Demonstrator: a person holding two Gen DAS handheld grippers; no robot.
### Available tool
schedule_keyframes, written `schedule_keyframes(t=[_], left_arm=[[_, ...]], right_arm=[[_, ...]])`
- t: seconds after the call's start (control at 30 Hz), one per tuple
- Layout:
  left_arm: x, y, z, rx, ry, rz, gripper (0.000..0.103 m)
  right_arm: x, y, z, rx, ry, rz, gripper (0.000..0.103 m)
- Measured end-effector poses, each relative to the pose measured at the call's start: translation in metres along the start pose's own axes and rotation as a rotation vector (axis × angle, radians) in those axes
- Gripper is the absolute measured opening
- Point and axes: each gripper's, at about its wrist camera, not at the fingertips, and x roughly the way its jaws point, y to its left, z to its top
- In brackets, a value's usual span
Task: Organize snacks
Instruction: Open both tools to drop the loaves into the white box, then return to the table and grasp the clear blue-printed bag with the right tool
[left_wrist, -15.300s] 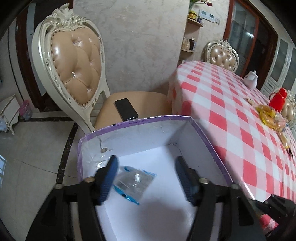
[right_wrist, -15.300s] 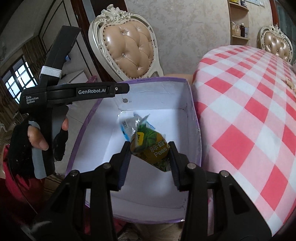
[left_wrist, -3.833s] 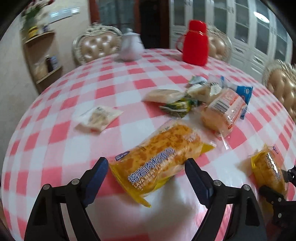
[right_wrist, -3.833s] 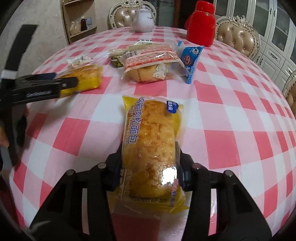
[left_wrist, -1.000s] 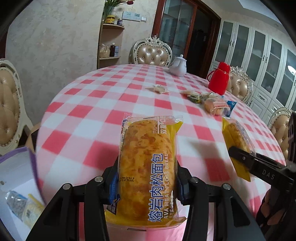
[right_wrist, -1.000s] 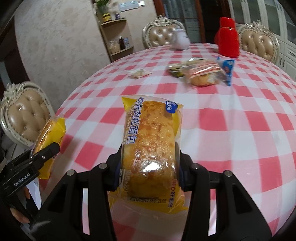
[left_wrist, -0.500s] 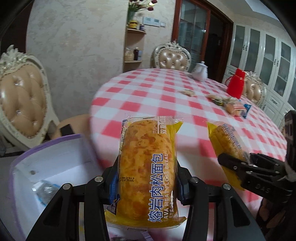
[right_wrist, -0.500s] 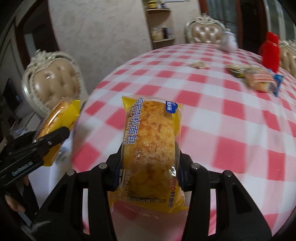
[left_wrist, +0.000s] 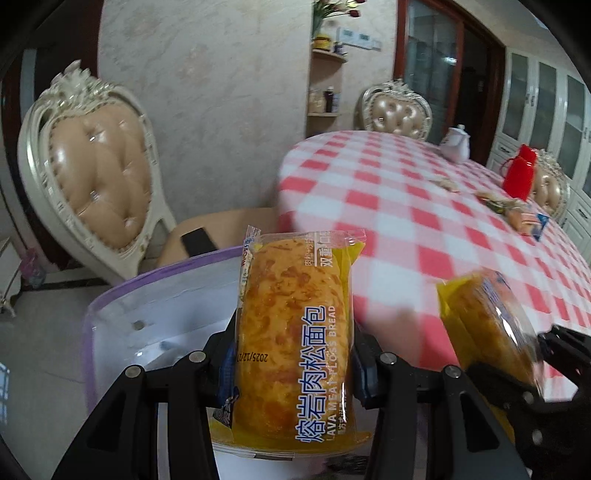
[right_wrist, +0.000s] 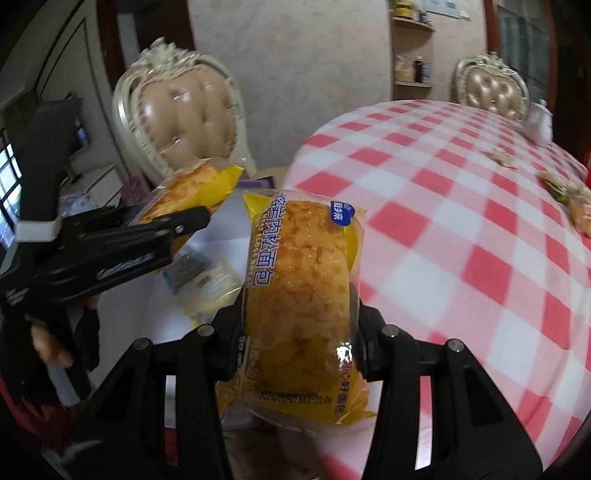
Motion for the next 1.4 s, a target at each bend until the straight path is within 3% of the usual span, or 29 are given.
schedule_keyframes(t=[0.13,0.23,0.33,0.43,0.5,0.67,0.73,0.87,1.03,1.1,1.23,1.4], left_arm=[[0.0,0.026,0.003,0.01,0.015,0.078,0.049],[0.001,0.042,0.004,0.016,0.044,0.144,0.051],[0.001,0.059,0.006,-0.034,0.075,0.201,0.058],[-0.01,0.066,0.01,-0.086,0.029,0.26,0.07],[-0.019,0.059,0.013,-0.097,-0.021,0.257,0.075],[-0.029,0.009,0.023,-0.097,-0.076,0.085,0.083],[-0.029,-0.025,0.034,-0.084,-0.084,0.002,0.084],[-0.013,-0.114,0.072,-0.05,-0.075,-0.211,0.09],[0.054,-0.245,0.115,0.03,-0.04,-0.422,0.092],[0.084,-0.289,0.122,0.076,-0.022,-0.468,0.092],[0.14,-0.362,0.135,0.118,0.003,-0.513,0.092],[0.178,-0.405,0.149,0.089,-0.007,-0.584,0.092]], right_arm=[[0.012,0.028,-0.003,-0.044,0.041,0.061,0.05],[0.027,0.051,-0.009,-0.081,0.092,0.155,0.051],[0.036,0.059,-0.012,-0.077,0.115,0.218,0.058],[0.031,0.047,-0.011,-0.042,0.088,0.217,0.064],[0.025,0.031,-0.008,-0.001,0.068,0.203,0.064],[-0.001,-0.038,-0.001,0.119,0.005,0.104,0.068],[-0.015,-0.074,0.002,0.158,-0.023,0.023,0.071],[-0.044,-0.154,0.007,0.272,-0.073,-0.131,0.078],[-0.083,-0.274,-0.01,0.476,-0.133,-0.315,0.079],[-0.103,-0.328,-0.028,0.612,-0.156,-0.359,0.079],[-0.133,-0.398,-0.053,0.77,-0.245,-0.407,0.079],[-0.137,-0.443,-0.041,0.775,-0.29,-0.407,0.079]])
